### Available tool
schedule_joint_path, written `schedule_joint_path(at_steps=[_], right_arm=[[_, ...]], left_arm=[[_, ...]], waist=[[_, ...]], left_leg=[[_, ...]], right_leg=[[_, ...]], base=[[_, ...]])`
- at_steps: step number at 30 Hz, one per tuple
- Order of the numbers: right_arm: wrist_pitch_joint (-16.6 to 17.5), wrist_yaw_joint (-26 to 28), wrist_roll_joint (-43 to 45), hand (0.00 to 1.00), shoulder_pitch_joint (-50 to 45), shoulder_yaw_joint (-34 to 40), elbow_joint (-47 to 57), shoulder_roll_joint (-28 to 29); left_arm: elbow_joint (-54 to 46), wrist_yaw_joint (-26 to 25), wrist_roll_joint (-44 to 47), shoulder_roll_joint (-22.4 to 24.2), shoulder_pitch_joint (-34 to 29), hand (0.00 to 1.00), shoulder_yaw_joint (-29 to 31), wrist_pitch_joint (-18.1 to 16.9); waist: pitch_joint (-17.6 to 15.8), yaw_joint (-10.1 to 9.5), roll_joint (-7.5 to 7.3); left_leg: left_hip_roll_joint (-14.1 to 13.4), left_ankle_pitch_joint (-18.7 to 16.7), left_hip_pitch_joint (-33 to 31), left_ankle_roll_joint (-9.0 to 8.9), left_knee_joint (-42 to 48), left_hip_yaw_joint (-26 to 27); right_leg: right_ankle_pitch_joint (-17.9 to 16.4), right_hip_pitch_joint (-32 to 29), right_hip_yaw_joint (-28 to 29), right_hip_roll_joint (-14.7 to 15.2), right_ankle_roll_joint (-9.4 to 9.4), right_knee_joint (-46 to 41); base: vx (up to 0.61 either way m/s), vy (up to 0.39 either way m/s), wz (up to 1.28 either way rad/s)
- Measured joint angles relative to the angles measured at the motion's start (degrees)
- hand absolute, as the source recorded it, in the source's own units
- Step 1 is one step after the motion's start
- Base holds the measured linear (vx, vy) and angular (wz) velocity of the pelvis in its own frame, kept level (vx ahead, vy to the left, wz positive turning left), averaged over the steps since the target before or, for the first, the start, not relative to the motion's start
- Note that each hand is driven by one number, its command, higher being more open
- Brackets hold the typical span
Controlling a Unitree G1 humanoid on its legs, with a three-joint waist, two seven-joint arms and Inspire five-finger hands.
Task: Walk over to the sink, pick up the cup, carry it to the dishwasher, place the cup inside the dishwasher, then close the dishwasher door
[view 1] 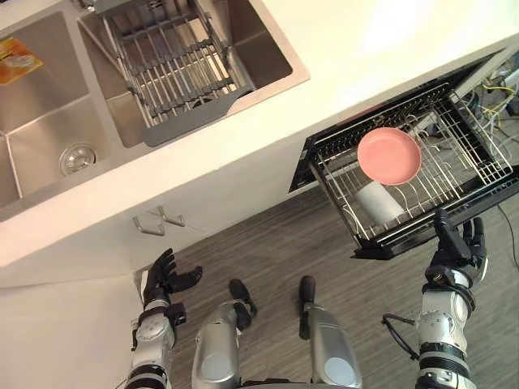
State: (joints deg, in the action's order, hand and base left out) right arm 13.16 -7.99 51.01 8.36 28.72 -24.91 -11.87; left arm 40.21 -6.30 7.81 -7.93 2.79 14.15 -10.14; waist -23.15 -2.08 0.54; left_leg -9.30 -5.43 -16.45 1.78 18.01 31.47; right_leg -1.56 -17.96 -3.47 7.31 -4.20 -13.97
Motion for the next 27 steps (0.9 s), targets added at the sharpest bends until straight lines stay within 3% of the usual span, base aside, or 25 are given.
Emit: schedule_joint_path(at_steps=[13, 18, 27], right_arm=[[3.4, -0.3, 8.6, 0.9, 9.4, -3.2, -1.4, -1.8], [4.1, -2.4, 10.8, 0.9, 22.4, -6.5, -6.3, -5.8], [4.0, -3.3, 10.9, 0.9, 37.1, -13.9, -15.6, -10.9]], left_arm=[[0.7, 0.0, -0.1, -0.5, 0.1, 0.9, 0.2, 0.0], [2.2, 0.0, -1.1, -0.7, 0.3, 0.9, 0.5, -0.1], [3.3, -0.2, -1.1, -0.7, 0.8, 0.9, 0.3, -0.2]], waist=[[-1.1, 0.0, 1.41], [-2.6, -0.35, 2.69], [-3.7, -1.91, 4.11]], left_leg=[[2.6, 2.2, -2.7, 0.7, -2.0, -5.7], [4.5, 4.3, -4.3, 0.87, -3.7, -11.0], [5.1, 7.3, -5.7, 0.45, -7.1, -16.4]], right_leg=[[-0.8, -1.0, -3.7, 1.5, 0.0, -0.9], [-0.6, -2.0, -5.3, 2.1, -0.2, -0.8], [0.4, -2.6, -7.6, 1.7, 0.46, 0.5]], base=[[0.01, -0.002, 0.18], [-0.01, 0.002, 0.19], [0.02, -0.014, 0.12]])
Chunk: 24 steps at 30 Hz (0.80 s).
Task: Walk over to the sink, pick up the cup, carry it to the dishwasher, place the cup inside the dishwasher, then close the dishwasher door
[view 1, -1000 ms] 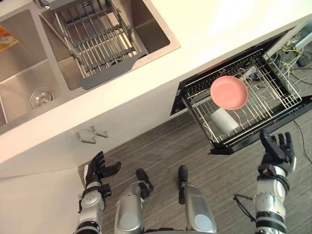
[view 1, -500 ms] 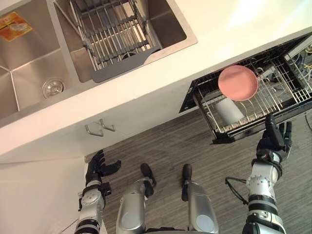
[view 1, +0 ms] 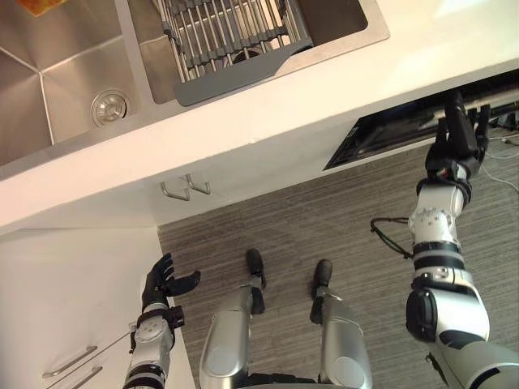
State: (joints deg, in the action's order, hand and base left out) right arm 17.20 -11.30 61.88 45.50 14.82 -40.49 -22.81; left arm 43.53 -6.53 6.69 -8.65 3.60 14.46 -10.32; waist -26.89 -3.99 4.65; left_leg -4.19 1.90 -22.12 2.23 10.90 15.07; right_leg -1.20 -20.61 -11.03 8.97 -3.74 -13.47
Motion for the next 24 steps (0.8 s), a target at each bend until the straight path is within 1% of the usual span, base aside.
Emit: schedule_joint_path(at_steps=[7, 10, 12, 14, 16, 18, 19, 23, 24], right_arm=[[-0.3, 0.9, -0.3, 0.9, 0.7, -2.6, -1.8, -1.5], [-1.4, 2.7, -1.8, 0.9, -0.4, -2.8, -2.2, -2.2], [-2.6, 5.7, -5.0, 0.9, -5.4, -4.2, -0.6, -2.7], [-3.9, 7.5, -7.7, 0.9, -9.8, -5.1, 0.9, -2.6], [-5.0, 9.0, -10.4, 0.9, -14.7, -5.4, 1.7, -2.3], [-6.5, 9.3, -15.2, 0.9, -22.4, -5.5, 2.7, -0.9], [-6.8, 9.5, -16.5, 0.9, -24.5, -5.6, 3.2, -0.7], [-8.2, 10.2, -27.8, 0.9, -37.0, -5.5, 6.4, 1.8], [-8.2, 10.4, -30.8, 0.9, -40.2, -5.4, 7.2, 3.0]], left_arm=[[0.0, -0.6, 0.0, 0.0, 0.6, 0.9, -0.5, -0.1], [0.0, -0.6, 0.0, 0.0, 0.6, 0.9, -0.5, 0.0], [0.0, -0.6, 0.0, -0.2, 0.5, 0.9, -0.9, 0.0], [-0.2, -0.6, 0.0, -0.3, 0.5, 0.9, -0.9, 0.0], [-0.6, -0.6, 0.0, -0.6, 0.4, 0.9, -0.9, 0.0], [-0.6, -0.4, 0.0, -1.8, -0.1, 0.9, -1.3, 0.0], [-0.6, -0.2, 0.0, -2.1, -0.1, 0.9, -1.4, 0.1], [-0.6, 0.6, 0.0, -3.5, -1.2, 0.9, -1.4, 0.1], [-0.7, 0.7, -0.2, -4.1, -2.1, 0.9, -1.4, 0.1]], waist=[[0.0, 0.25, 0.04], [-0.1, 0.47, -0.08], [0.0, 0.57, -0.26], [0.1, 0.66, -0.63], [0.0, 0.86, -1.31], [0.6, 1.9, -2.78], [0.7, 2.15, -3.11], [2.5, 3.65, -6.0], [3.8, 3.91, -6.94]], left_leg=[[0.2, 2.1, 0.9, -0.98, -2.8, -1.0], [0.1, 3.3, 2.0, -1.22, -4.7, -1.1], [0.0, 3.4, 3.5, -1.32, -5.4, -1.5], [0.0, 3.5, 4.5, -1.43, -6.1, -1.5], [0.1, 3.6, 5.5, -1.53, -6.8, -1.6], [0.5, 3.6, 6.6, -1.66, -7.0, -2.3], [0.5, 3.6, 6.8, -1.69, -7.0, -2.6], [1.3, 3.1, 9.3, -2.23, -7.0, -2.9], [1.4, 2.9, 9.9, -2.51, -7.0, -2.8]], right_leg=[[0.7, 0.6, -0.9, -0.3, 0.54, 1.0], [1.2, 1.3, -1.2, -0.4, 0.79, 2.2], [1.3, 3.0, -1.7, -0.7, 0.85, 2.7], [1.2, 3.9, -1.8, -0.9, 0.89, 3.1], [1.1, 4.8, -2.0, -1.1, 0.86, 3.4], [0.6, 6.3, -2.8, -0.9, 0.58, 3.4], [0.5, 6.7, -3.1, -0.8, 0.5, 3.4], [-0.9, 9.0, -3.3, 0.2, -0.07, 2.3], [-1.5, 9.3, -3.1, 0.5, -0.3, 1.9]], base=[[-0.03, 0.011, 0.06], [-0.01, 0.006, 0.0], [0.04, -0.002, 0.06], [0.06, -0.007, 0.02], [0.06, -0.005, 0.02], [0.08, 0.012, 0.15], [0.06, 0.025, 0.23], [0.01, 0.039, 0.06], [-0.01, 0.042, -0.04]])
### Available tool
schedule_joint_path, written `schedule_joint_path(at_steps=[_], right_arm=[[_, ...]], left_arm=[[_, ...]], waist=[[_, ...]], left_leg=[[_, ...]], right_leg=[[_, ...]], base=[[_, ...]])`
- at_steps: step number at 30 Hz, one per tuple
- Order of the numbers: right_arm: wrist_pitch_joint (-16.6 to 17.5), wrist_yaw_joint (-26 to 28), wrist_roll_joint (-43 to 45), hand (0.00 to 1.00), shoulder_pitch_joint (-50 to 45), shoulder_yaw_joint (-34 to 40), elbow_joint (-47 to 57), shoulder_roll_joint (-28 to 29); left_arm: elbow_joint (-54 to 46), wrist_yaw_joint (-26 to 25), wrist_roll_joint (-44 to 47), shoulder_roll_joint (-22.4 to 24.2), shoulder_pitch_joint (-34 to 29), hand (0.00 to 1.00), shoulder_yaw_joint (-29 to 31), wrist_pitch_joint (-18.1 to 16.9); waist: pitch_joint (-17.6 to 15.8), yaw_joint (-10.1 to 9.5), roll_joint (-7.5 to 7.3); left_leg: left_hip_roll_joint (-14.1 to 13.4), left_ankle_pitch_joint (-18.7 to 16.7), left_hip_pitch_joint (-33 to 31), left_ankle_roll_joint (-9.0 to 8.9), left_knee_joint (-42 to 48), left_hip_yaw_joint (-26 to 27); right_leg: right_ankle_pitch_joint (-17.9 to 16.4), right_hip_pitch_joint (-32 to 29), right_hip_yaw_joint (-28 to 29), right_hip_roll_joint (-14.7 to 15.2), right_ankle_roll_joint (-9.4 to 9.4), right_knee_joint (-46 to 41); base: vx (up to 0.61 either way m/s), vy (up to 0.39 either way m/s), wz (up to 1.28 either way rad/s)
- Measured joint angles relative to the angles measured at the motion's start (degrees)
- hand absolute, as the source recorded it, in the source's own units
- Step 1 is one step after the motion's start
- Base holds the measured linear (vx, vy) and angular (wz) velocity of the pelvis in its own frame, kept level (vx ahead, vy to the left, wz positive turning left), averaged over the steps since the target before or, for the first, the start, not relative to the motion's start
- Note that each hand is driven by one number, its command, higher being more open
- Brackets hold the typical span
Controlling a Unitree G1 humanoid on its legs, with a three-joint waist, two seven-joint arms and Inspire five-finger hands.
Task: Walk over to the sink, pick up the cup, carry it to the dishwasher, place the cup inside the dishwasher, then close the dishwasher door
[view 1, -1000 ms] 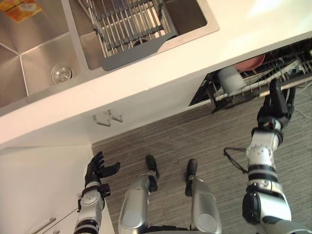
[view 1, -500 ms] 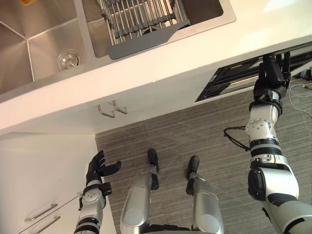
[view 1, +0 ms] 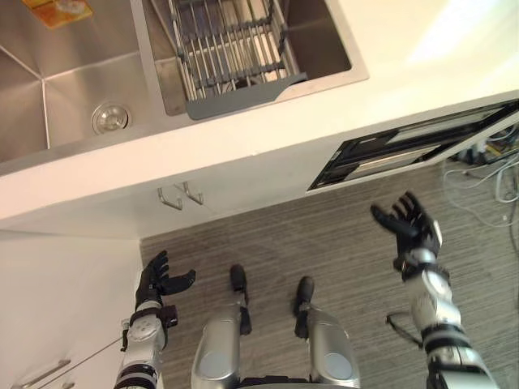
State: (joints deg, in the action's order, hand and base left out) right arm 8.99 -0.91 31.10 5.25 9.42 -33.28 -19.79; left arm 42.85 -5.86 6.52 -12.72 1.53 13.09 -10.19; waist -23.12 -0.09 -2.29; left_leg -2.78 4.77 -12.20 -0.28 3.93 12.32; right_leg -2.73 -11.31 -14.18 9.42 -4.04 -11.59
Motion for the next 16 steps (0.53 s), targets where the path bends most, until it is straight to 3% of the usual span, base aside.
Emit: schedule_joint_path(at_steps=[3, 9, 16], right_arm=[[-0.2, 0.8, -5.8, 0.9, -7.3, 0.4, 0.6, 2.3], [-0.9, 1.7, -16.8, 0.9, -13.3, 0.4, 0.1, 4.5], [-2.2, 2.2, -27.0, 0.9, -14.7, 0.4, -7.2, 4.9]], left_arm=[[0.0, 0.6, -1.3, -0.2, -2.7, 0.9, 0.1, 0.0], [0.3, 2.5, -2.1, 0.7, -8.5, 0.9, 0.0, 0.3], [2.6, 4.5, -2.1, 1.3, -10.3, 0.9, 0.0, 1.3]], waist=[[4.0, 0.21, -1.5], [8.8, 1.06, -0.87], [12.0, 1.0, -0.51]], left_leg=[[0.1, -0.8, 1.5, -0.58, -0.1, 0.3], [0.2, -0.9, 5.7, -0.72, -2.0, 1.1], [0.1, -1.0, 9.6, -0.9, -3.7, 1.4]], right_leg=[[-1.0, 0.9, 0.2, 0.5, -0.26, -0.5], [-1.2, 4.3, 0.5, 0.2, -0.31, 1.0], [-0.9, 8.3, 0.8, -0.2, -0.52, 2.9]], base=[[0.0, 0.033, -0.05], [0.03, 0.006, -0.07], [0.06, -0.002, -0.03]])
